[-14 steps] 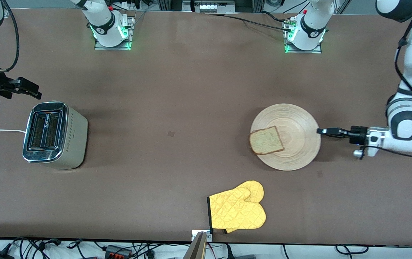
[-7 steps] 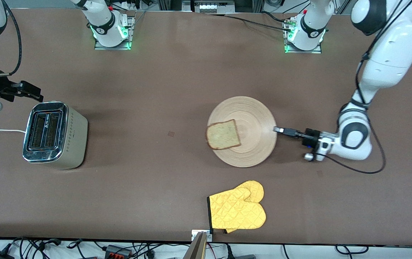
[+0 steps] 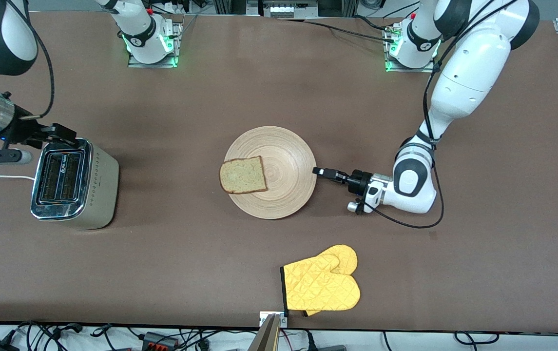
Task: Move plate and put bread in toaster
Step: 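Push the wooden plate with the left gripper toward the table middle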
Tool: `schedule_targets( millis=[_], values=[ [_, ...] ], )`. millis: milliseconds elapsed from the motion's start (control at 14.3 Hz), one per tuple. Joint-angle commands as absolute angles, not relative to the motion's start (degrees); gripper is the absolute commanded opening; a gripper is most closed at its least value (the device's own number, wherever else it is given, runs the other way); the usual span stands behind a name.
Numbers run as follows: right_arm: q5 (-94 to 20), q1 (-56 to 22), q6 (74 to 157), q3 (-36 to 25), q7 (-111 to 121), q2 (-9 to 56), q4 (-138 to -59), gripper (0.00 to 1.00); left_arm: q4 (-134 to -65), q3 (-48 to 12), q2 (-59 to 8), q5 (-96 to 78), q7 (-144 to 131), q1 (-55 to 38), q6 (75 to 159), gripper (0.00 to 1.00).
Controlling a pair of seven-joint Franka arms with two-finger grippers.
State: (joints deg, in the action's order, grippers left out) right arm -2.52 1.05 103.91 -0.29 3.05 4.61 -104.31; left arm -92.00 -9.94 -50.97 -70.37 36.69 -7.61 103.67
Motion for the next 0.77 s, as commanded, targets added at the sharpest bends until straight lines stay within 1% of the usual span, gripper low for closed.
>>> schedule_targets(
  millis=[0, 140, 419, 488, 628, 698],
  values=[
    [-4.2, -0.8, 104.6, -0.2, 3.3, 7.3, -104.7, 1.0, -88.9, -9.3, -51.9, -71.5, 36.5, -10.2, 106.1, 0.01],
    [-3.9, -3.5, 104.8, -0.3, 3.3, 8.6, -104.2, 1.0, -88.9, -9.3, -51.9, -71.8, 36.4, -12.5, 109.7, 0.01],
    [-3.6, -6.1, 106.1, -0.2, 1.1, 10.9, -104.2, 1.0, -88.9, -9.3, -51.9, -71.8, 36.4, -13.7, 111.4, 0.01],
    [-3.6, -6.6, 106.2, -0.2, 1.1, 11.3, -104.2, 1.0, -89.1, -9.3, -51.9, -71.8, 36.3, -13.6, 111.4, 0.07],
    [-3.8, -7.5, 106.2, -0.2, 1.1, 12.1, -104.2, 1.0, -89.2, -9.1, -52.0, -71.4, 36.3, -13.3, 111.4, 0.27],
    [-3.8, -7.6, 106.3, -0.2, 1.1, 12.2, -104.2, 1.0, -89.5, -8.9, -52.0, -71.1, 36.4, -12.8, 111.4, 0.34]
  ],
)
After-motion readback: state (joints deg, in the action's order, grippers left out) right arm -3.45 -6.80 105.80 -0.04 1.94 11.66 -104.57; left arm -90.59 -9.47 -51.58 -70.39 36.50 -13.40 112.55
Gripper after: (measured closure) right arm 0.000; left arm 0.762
